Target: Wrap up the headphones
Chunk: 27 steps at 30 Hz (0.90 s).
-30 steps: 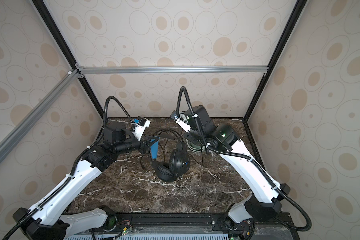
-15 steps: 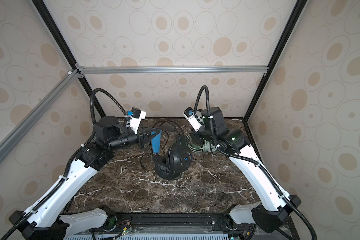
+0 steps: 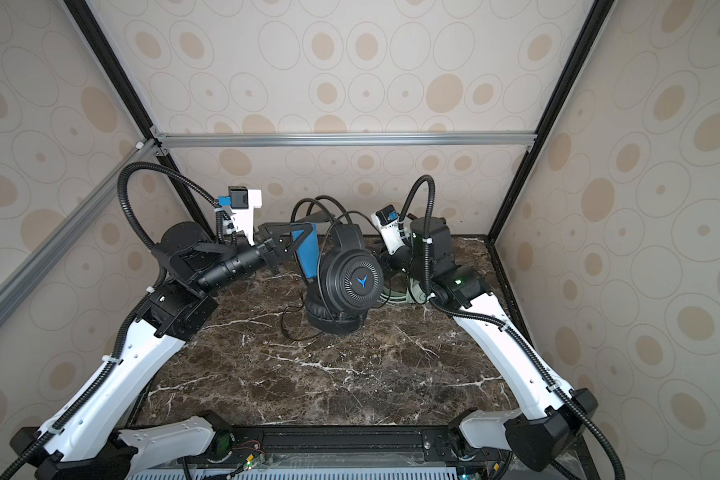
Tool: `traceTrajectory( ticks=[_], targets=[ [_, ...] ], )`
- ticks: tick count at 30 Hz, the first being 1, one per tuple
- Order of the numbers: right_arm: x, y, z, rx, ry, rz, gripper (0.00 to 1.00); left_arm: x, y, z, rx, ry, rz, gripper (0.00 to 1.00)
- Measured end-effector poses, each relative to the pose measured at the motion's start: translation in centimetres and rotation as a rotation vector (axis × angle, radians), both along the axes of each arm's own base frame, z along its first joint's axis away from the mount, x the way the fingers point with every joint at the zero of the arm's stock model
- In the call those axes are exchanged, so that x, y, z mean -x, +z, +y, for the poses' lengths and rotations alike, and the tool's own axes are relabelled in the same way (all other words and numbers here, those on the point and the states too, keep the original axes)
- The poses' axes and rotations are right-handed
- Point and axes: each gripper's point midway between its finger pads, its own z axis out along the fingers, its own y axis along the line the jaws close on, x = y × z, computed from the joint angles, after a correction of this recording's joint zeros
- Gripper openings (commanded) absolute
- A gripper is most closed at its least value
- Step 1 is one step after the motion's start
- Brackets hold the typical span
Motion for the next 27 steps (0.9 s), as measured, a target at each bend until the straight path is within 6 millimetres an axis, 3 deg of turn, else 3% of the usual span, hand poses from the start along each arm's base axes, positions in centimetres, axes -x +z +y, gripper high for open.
traceTrajectory(
  ticks=[8,14,18,24,27],
  targets=[
    [-1.1,-2.4,2.0,-0.156,0.04,0.047,0.26,-1.0,2.0,0.9,0.137,0.105,-0.008,0.0],
    [-2.8,-5.4,3.5,-0.25,0.052,0.117,0.31,-2.2,1.6,0.9,0.234,0.16,0.022,0.0],
    [-3.7,-6.1,4.5,-0.314,0.064,0.137,0.36,-3.0,1.5,0.3,0.268,0.179,0.036,0.0],
    [-4.8,-6.3,5.9,-0.389,0.101,0.151,0.27,-3.7,1.2,0.3,0.283,0.219,0.052,0.0],
    [-5.1,-7.0,6.4,-0.413,0.118,0.176,0.18,-4.0,1.3,0.7,0.302,0.253,0.058,0.0]
  ],
)
